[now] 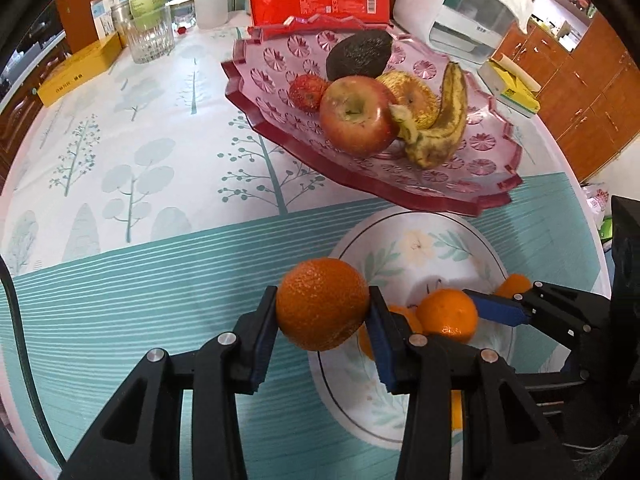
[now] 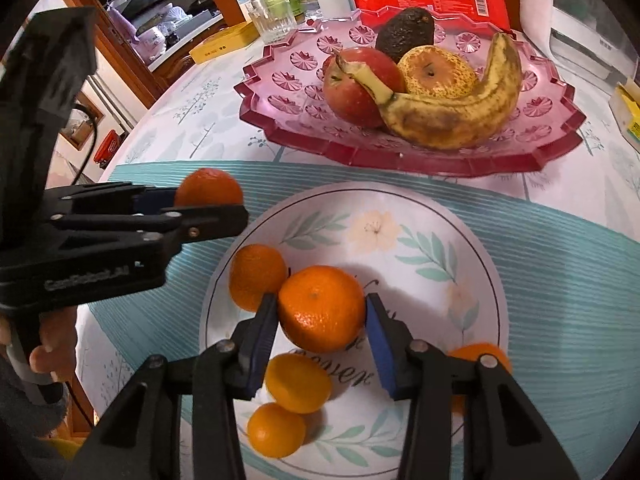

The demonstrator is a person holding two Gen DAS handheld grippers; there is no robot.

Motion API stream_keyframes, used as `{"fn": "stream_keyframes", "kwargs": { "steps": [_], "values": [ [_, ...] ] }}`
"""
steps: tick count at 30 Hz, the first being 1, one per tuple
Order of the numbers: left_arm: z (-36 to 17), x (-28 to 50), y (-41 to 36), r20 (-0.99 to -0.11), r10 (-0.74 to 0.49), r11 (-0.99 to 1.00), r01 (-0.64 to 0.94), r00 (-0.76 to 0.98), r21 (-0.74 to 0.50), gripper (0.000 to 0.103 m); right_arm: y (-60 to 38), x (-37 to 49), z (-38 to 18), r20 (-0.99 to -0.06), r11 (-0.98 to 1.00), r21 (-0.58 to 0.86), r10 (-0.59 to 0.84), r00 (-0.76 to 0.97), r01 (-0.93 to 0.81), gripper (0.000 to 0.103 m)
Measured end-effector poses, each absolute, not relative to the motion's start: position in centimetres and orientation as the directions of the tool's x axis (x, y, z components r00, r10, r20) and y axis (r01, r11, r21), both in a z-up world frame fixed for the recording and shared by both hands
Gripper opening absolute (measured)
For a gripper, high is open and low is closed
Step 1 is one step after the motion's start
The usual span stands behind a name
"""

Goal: Organize fruits
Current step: 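Carry the orange with the left gripper while the right gripper carries its orange into the pink bowl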

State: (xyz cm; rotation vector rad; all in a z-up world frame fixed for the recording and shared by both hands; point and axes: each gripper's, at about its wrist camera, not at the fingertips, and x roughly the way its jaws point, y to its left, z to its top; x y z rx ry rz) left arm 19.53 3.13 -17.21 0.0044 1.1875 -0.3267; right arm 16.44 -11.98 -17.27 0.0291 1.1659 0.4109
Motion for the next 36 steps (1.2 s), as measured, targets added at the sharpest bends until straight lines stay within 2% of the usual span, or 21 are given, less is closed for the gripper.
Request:
{"fn": "stream_keyframes", "kwargs": {
  "steps": [8,16,29,32,36],
  "values": [
    [-14.0,16.5,3.0,-0.906,-0.220,0.951,0.288,0.362,-0.115,0.041,-12.7,13.7,-13.5,-0.849,0.937,0.241,0.330,0.412,-0.253,0.044],
    [-9.5,14.9,2.5,-0.884,-0.197,0.940,0.338,0.425,-0.047,0.041,-14.6,11.6,-6.2,-0.779,0.947,0.234,0.319,0.540,-0.221,0.044],
    [2.3,19.7,0.3,-0.777,-0.158,0.911,0.394,0.609,0.123,0.041,-17.5,16.2,6.2,-0.672,0.971,0.148,0.238,0.701,-0.188,0.044],
    [2.7,22.0,-0.5,-0.772,-0.140,0.909,0.389,0.620,0.148,0.041,-17.9,18.6,6.7,-0.655,0.979,0.134,0.205,0.727,-0.156,0.044],
    [0.3,25.7,-1.3,-0.800,-0.116,0.913,0.380,0.589,0.147,0.041,-18.7,22.6,4.9,-0.650,0.984,0.159,0.167,0.742,-0.082,0.044]
  ]
}}
